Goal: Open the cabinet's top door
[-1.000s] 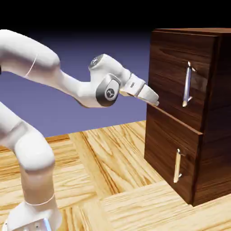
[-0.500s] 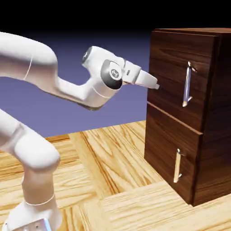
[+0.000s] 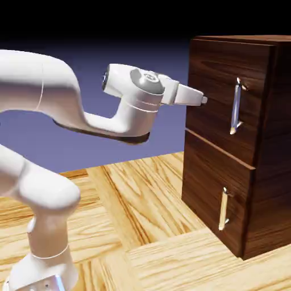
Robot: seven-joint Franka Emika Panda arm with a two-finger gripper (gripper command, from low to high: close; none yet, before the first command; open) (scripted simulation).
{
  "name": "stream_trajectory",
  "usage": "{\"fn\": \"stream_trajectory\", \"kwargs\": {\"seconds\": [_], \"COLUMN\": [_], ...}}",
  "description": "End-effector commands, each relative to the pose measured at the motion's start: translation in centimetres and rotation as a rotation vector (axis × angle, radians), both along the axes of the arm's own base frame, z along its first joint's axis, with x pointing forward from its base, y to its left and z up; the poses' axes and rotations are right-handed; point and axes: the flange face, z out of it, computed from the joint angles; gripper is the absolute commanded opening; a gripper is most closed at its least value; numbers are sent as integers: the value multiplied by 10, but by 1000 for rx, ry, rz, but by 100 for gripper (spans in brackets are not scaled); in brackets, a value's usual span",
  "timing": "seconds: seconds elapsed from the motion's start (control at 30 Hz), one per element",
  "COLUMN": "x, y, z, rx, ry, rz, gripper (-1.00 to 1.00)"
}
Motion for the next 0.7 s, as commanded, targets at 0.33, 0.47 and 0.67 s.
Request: {"fn": "stream_trajectory", "kwargs": {"seconds": [0.33, 0.47, 0.67], "x": [12, 20, 34], "y": [-42, -59, -85], "z": [-13, -22, -39], "rx": [37, 52, 76], "ry": [-130, -172, -229], "rz": [-1, 2, 13], "gripper": [0, 0, 0]}}
